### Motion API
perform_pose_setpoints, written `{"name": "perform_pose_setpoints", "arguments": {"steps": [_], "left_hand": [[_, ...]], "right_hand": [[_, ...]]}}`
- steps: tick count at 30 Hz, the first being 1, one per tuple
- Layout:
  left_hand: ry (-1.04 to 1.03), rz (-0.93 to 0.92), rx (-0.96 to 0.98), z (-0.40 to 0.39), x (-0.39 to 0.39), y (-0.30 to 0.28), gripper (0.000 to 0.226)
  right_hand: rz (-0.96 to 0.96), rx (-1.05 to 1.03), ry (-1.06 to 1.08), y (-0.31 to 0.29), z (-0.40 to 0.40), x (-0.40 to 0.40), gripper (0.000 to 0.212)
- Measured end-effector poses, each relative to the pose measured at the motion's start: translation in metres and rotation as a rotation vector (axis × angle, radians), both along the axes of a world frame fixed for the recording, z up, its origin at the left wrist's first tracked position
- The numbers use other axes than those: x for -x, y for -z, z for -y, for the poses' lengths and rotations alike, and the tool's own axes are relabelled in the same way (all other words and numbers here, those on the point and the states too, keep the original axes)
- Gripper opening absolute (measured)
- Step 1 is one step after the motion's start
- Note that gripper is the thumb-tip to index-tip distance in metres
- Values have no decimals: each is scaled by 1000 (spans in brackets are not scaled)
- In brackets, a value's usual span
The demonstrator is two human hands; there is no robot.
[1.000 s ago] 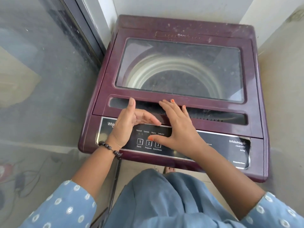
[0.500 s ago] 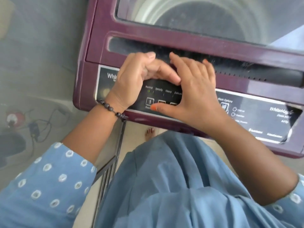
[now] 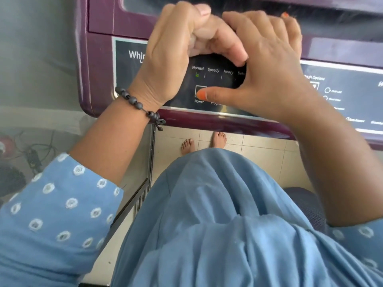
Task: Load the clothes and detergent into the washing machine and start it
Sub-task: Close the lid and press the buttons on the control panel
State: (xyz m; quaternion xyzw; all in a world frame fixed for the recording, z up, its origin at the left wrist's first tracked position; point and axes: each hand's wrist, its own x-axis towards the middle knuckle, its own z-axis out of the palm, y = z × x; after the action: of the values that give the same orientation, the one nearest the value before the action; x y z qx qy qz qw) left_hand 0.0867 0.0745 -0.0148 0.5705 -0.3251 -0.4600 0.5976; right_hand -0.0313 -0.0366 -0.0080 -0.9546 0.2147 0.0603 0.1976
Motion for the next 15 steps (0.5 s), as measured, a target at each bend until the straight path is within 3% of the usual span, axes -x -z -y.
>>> {"name": "perform_pose_setpoints", "arguments": {"steps": [15], "left_hand": [[26, -15, 9, -6, -1, 0, 59]], "right_hand": [[-46, -30, 13, -4, -5, -2, 110]]}}
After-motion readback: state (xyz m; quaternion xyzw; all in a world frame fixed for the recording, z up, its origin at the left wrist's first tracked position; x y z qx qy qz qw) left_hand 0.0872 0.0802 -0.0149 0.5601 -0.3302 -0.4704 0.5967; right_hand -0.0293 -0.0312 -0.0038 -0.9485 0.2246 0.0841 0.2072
